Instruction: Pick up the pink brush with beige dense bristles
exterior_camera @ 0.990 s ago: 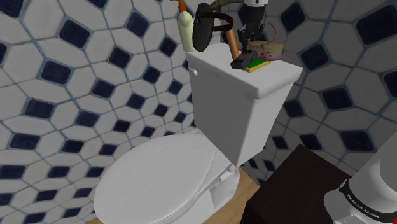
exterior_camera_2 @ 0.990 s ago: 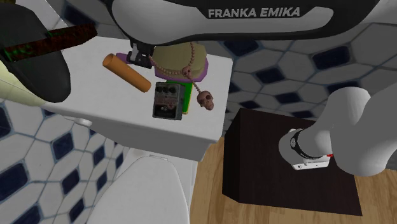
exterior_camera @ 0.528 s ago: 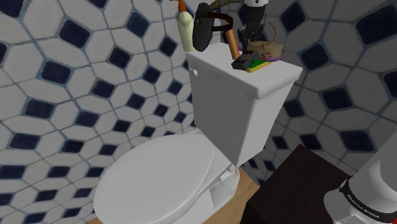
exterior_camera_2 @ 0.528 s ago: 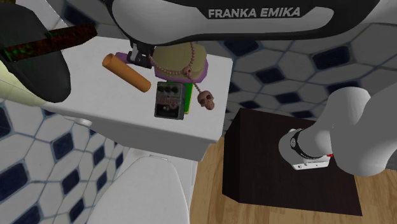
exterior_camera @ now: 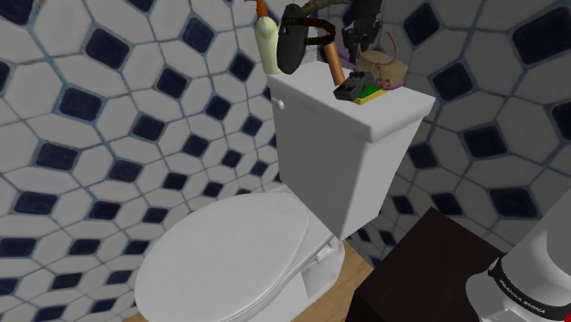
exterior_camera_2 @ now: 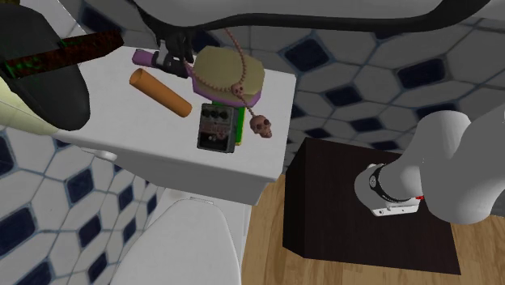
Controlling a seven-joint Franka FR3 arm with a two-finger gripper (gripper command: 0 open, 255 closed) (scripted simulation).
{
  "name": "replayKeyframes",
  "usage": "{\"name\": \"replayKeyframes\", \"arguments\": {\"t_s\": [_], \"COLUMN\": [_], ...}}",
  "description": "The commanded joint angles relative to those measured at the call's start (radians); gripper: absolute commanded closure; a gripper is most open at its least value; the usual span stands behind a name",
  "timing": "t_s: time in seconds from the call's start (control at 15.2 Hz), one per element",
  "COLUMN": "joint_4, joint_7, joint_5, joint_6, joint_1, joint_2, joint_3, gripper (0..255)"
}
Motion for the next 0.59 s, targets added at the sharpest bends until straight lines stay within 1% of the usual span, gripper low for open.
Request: {"name": "replayKeyframes", "arguments": {"t_s": [0.0, 0.4, 0.53], "joint_4": [0.044, 0.172, 0.176], "joint_7": [-0.002, -0.007, -0.007], "joint_5": [-0.001, 0.003, 0.003], "joint_6": [-0.032, -0.127, -0.129], "joint_1": [-0.004, -0.007, -0.008], "joint_2": [0.009, 0.043, 0.044], "joint_3": [-0.004, -0.004, -0.004], "gripper": [255, 255, 255]}}
